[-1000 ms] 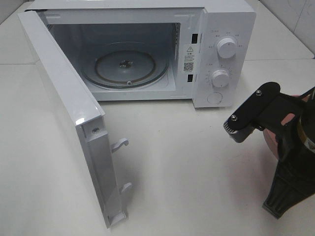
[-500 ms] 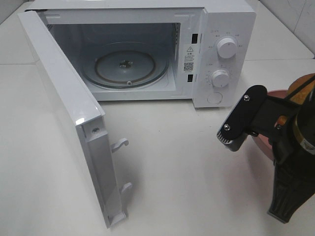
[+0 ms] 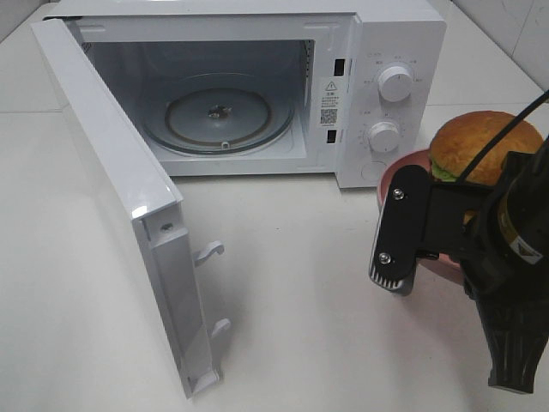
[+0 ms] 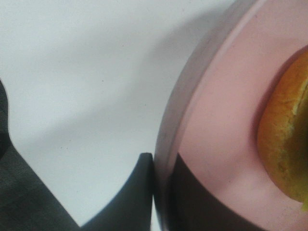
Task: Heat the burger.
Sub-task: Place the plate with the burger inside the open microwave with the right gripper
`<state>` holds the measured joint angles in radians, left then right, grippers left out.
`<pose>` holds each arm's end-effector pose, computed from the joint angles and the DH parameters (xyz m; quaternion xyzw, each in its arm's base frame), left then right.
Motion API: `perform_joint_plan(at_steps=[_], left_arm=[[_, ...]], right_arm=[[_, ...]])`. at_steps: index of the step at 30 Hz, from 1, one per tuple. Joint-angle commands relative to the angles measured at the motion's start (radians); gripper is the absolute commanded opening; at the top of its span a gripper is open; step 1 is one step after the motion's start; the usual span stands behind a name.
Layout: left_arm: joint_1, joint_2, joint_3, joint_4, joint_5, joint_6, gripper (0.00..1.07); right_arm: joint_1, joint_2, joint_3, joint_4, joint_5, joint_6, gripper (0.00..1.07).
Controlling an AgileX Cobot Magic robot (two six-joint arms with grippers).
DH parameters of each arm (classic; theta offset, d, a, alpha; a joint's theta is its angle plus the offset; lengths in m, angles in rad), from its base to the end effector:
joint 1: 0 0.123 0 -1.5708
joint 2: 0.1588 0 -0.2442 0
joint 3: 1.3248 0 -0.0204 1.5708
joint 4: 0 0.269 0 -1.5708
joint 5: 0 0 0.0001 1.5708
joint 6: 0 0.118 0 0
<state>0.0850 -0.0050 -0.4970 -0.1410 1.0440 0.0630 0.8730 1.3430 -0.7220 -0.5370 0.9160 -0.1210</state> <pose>0.0773 -0.0078 0.2758 -0.0071 0.8462 -0.0312 0.5319 0.1948 0.1577 0.1415 -0.5894 0.7751 -0.1830 0.1349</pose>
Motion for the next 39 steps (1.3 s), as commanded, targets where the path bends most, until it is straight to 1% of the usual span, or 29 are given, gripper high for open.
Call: perform_joint_plan(at_steps=[1,5,11,16,22,31,37,38,39], left_arm=[[-0.004,-0.022,0.002,-0.002,-0.008,0.000,0.98],[-0.004,-0.022,0.002,-0.002,-0.008,0.000,0.98],[-0.004,-0.022,0.002,-0.002,-0.008,0.000,0.98],[-0.004,-0.022,0.002,-0.002,-0.008,0.000,0.98],[-0.004,-0.022,0.002,-0.002,-0.008,0.000,0.98],[-0.004,-0.022,0.002,-0.002,-0.008,0.000,0.98],[-0.004,-0.022,0.002,-0.002,-0.008,0.000,0.98],[-0.004,-0.022,0.002,-0.002,-0.008,0.000,0.98],[-0.004,-0.022,0.002,-0.002,-0.008,0.000,0.98]], right_arm=[[0.004,-0.006,-0.006,-0.067,-0.039,-0.066,0.00],[0.004,-0.006,-0.006,-0.086,-0.098,-0.112,0.00],[0.004,-0.006,-0.006,-0.159,-0.201,-0.142,0.01],[0.004,-0.006,-0.006,-0.176,-0.242,-0.164,0.00],[0.004,-0.006,-0.006,-0.175,-0.279,-0.295,0.01],[0.004,-0.006,-0.006,-0.162,-0.357,-0.404,0.01],[0.001,-0.006,-0.006,-0.089,-0.396,-0.570,0.01],[0.001,-0.006,-0.006,-0.089,-0.396,-0.570,0.01],[0.001,-0.006,-0.006,-0.067,-0.399,-0.625,0.01]])
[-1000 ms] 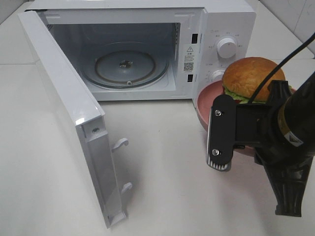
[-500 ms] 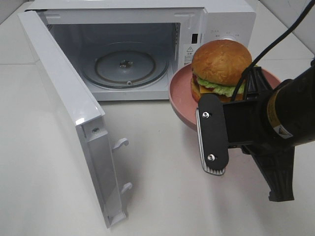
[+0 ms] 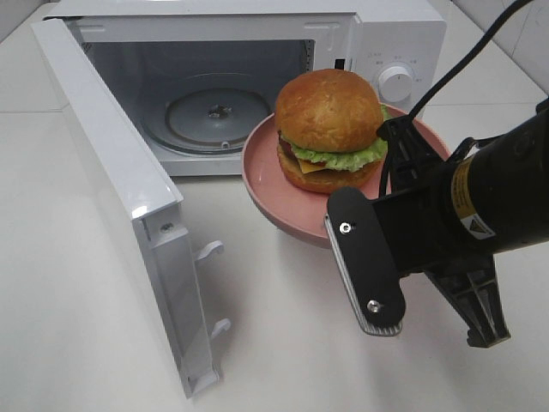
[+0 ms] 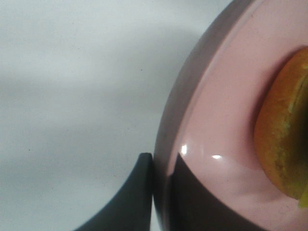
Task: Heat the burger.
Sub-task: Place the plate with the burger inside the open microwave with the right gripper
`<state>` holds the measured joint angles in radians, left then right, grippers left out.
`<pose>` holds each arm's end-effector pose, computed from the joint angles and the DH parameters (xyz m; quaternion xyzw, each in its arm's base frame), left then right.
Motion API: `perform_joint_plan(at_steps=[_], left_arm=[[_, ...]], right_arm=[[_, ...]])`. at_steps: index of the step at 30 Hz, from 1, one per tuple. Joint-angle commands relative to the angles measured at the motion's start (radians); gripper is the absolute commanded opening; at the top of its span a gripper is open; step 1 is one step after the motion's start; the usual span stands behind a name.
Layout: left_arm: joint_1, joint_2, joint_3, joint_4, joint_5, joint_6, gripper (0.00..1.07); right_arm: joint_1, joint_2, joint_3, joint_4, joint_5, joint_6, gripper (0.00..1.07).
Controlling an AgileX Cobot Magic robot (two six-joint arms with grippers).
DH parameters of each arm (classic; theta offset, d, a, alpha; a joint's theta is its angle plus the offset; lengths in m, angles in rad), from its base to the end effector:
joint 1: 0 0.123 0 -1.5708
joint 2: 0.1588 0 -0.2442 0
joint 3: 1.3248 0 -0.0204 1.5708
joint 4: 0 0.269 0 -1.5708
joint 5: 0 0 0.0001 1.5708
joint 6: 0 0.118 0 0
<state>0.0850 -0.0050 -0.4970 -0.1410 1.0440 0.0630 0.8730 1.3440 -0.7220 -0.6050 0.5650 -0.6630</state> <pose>0.0773 -0.0078 0.2758 -0.0071 0.8462 -0.0312 0.5319 0.2103 0.1948 0.1515 -0.7941 0.5236 -0.1893 0.2439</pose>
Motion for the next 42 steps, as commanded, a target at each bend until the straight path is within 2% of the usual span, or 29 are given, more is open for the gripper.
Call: perform_joint_plan(at_steps=[1,7,10,21,30,32,35,37,42], left_arm=[[-0.004,-0.022,0.002,-0.002,-0.008,0.000,0.98],[-0.004,-0.022,0.002,-0.002,-0.008,0.000,0.98],[-0.004,-0.022,0.002,-0.002,-0.008,0.000,0.98],[-0.004,-0.022,0.002,-0.002,-0.008,0.000,0.98],[-0.004,-0.022,0.002,-0.002,-0.008,0.000,0.98],[-0.004,-0.022,0.002,-0.002,-0.008,0.000,0.98],[-0.004,-0.022,0.002,-0.002,-0.008,0.000,0.98],[-0.004,-0.022,0.002,-0.002,-0.008,0.000,0.98],[-0.004,-0.022,0.002,-0.002,-0.008,0.000,0.98]], right_arm=[[0.001,-0.007,-0.006,0.011,-0.048,-0.104,0.01],[0.001,-0.007,-0.006,0.073,-0.077,-0.217,0.01],[-0.036,-0.007,-0.006,0.150,-0.124,-0.294,0.01],[-0.127,-0.004,-0.006,0.256,-0.166,-0.535,0.01],[-0.127,0.054,-0.006,0.331,-0.211,-0.635,0.01],[-0.127,0.095,-0.038,0.367,-0.222,-0.654,0.02],[-0.127,0.107,-0.052,0.370,-0.222,-0.658,0.02],[-0.139,0.153,-0.110,0.374,-0.224,-0.665,0.02],[-0.139,0.213,-0.167,0.380,-0.221,-0.669,0.02]])
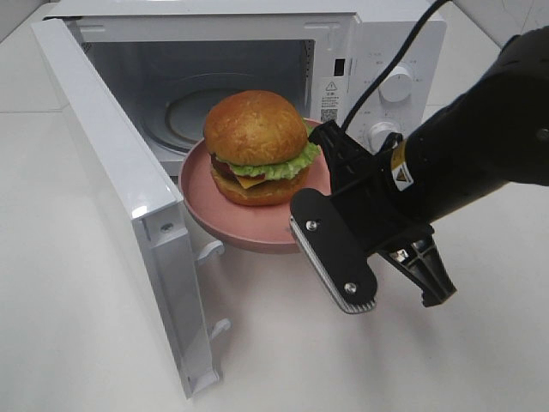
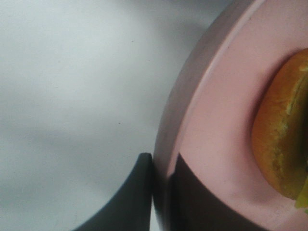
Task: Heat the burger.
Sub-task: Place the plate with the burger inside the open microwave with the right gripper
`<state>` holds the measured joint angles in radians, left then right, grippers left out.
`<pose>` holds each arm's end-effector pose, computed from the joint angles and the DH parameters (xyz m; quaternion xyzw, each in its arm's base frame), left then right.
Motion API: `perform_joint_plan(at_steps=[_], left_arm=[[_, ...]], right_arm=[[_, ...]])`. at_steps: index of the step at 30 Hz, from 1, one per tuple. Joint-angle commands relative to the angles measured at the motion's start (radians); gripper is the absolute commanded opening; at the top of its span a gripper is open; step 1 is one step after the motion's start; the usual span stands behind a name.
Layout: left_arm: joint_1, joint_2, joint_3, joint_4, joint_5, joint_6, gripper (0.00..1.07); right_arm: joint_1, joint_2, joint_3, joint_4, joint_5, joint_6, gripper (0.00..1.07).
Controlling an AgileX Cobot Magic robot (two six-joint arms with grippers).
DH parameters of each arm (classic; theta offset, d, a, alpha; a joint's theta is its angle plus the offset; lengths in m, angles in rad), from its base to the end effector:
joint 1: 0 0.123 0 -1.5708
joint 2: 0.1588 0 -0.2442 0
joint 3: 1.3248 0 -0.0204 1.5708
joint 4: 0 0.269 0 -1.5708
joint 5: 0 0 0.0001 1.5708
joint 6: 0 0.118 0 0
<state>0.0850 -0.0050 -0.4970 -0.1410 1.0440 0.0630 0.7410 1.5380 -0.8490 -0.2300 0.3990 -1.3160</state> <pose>0.0773 -0.0078 0.2758 -0.0071 0.8462 -0.0312 0.5319 0.2493 0.2139 0.1314 -0.8624 0.4158 -0.1487 0.2473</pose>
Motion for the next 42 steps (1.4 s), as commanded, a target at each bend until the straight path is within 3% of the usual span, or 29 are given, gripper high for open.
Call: perform_joint_plan(at_steps=[1,29,42], left_arm=[[-0.004,-0.022,0.002,-0.002,-0.008,0.000,0.98],[-0.004,-0.022,0.002,-0.002,-0.008,0.000,0.98],[-0.004,-0.022,0.002,-0.002,-0.008,0.000,0.98]], right_arm=[[-0.007,0.019,-0.040,0.005,-0.055,-0.016,0.02],[-0.030,0.257,-0.305,0.020,-0.060,-0.017,0.04],[-0.030,0.317,-0.347,-0.006,-0.151,-0.016,0.05]])
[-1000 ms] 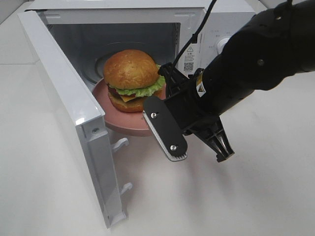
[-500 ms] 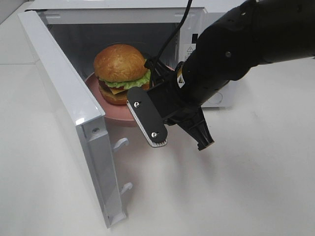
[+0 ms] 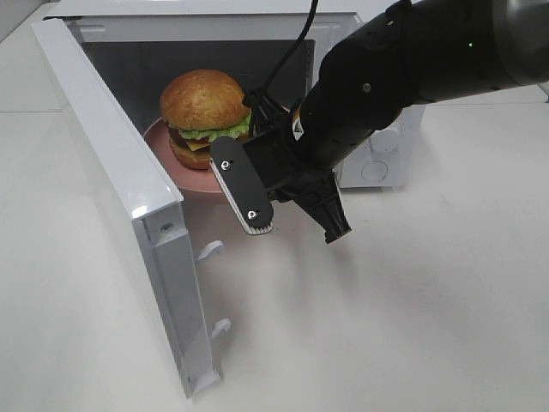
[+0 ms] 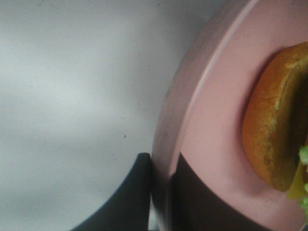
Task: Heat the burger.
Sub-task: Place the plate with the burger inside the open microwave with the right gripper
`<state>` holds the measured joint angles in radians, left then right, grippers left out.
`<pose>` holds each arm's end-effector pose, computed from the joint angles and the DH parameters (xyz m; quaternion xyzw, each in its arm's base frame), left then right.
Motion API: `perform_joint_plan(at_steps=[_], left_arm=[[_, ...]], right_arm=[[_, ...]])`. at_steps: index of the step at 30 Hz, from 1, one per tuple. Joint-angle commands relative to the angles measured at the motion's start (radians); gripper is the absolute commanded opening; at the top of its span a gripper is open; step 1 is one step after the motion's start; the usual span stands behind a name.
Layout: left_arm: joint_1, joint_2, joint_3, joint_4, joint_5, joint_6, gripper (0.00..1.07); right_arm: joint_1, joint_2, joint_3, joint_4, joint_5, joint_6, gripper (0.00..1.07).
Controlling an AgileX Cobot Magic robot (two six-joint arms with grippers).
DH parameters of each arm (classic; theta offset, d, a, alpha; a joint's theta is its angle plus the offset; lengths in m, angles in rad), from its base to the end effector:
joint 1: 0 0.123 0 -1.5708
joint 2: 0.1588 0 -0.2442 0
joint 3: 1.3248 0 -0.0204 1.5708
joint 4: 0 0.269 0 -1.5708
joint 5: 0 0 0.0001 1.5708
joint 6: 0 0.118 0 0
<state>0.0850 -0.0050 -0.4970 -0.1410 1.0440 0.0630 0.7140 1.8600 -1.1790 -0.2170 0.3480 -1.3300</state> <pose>0.0773 -0.0078 0.2758 -0.0071 0.8462 -0.0312 0.5319 0.3156 0.2619 0.1148 -0.8511 0.4203 -0.1567 0.2729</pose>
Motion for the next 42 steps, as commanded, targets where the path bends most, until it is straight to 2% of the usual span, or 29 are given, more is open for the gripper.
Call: perform_joint_plan(at_steps=[1,17,28,30,42], left_arm=[[-0.004,-0.022,0.002,-0.002,-0.008,0.000,0.98],[-0.004,-0.022,0.002,-0.002,-0.008,0.000,0.98],[-0.004,-0.022,0.002,-0.002,-0.008,0.000,0.98],[-0.004,-0.022,0.002,-0.002,-0.008,0.000,0.98],[-0.004,-0.022,0.002,-0.002,-0.008,0.000,0.98]], right_arm=[[-0.003,0.002,-0.017,-0.019,-0.114,-0.002,0.06],[-0.065,0.073,-0.090,-0.019,-0.114,0.028,0.07],[-0.073,0.171,-0.214,-0.023,-0.051,0.072,0.09],[-0.073,0.210,-0.274,-0.027,-0.031,0.105,0.09],[-0.073,0.316,-0.432,-0.049,-0.024,0.200,0.09]])
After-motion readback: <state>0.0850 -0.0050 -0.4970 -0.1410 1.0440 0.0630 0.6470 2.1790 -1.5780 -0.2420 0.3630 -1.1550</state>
